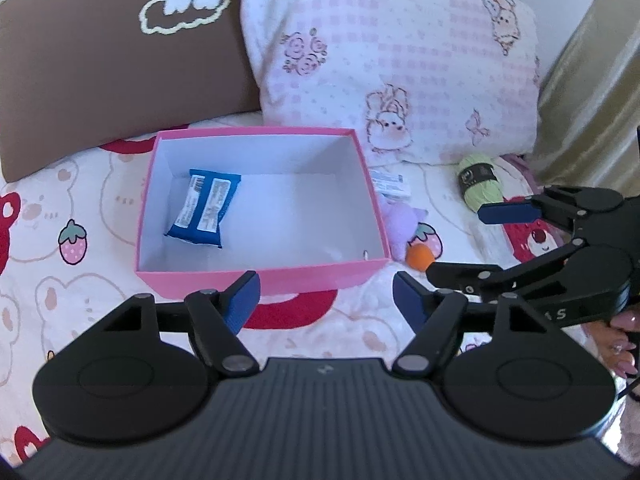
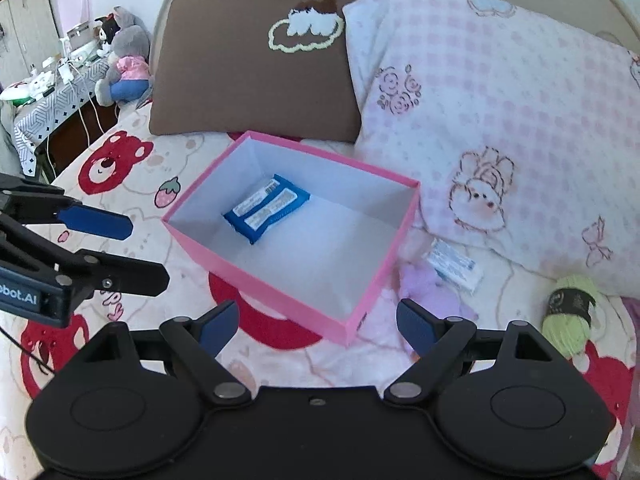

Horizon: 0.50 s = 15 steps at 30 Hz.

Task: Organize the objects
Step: 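Withdraw the right tool from the box toward the green yarn ball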

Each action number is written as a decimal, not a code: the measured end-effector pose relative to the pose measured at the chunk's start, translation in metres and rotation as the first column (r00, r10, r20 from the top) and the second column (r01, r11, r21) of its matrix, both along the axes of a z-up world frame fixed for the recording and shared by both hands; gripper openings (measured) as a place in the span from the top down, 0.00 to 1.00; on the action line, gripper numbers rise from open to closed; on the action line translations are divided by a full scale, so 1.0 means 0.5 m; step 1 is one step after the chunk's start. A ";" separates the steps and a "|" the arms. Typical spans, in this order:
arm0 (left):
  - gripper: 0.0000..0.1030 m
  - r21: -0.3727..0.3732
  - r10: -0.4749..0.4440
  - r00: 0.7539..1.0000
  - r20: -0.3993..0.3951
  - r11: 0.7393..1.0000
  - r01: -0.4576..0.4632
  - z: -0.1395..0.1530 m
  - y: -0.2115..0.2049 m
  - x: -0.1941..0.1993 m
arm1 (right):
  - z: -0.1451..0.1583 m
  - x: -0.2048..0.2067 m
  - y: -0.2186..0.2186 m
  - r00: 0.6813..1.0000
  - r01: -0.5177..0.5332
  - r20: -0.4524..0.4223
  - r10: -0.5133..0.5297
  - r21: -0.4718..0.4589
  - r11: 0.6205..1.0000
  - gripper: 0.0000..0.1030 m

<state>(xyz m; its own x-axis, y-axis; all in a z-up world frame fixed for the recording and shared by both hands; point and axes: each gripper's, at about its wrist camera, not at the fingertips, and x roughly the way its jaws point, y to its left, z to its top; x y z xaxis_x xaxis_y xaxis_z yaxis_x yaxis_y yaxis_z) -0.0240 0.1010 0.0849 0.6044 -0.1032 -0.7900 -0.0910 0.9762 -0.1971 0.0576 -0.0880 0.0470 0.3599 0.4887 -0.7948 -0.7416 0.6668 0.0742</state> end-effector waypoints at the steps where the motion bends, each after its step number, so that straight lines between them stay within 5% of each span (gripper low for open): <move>1: 0.30 0.000 -0.008 1.000 -0.002 1.000 0.008 -0.001 -0.005 -0.001 | 0.000 0.000 -0.005 1.000 0.005 -0.009 -0.005 -0.002 1.000 0.14; 15: 0.30 -0.016 -0.097 0.994 -0.046 0.995 0.096 -0.031 -0.068 -0.007 | -0.030 -0.016 -0.076 0.994 0.095 -0.057 -0.097 -0.046 0.994 0.14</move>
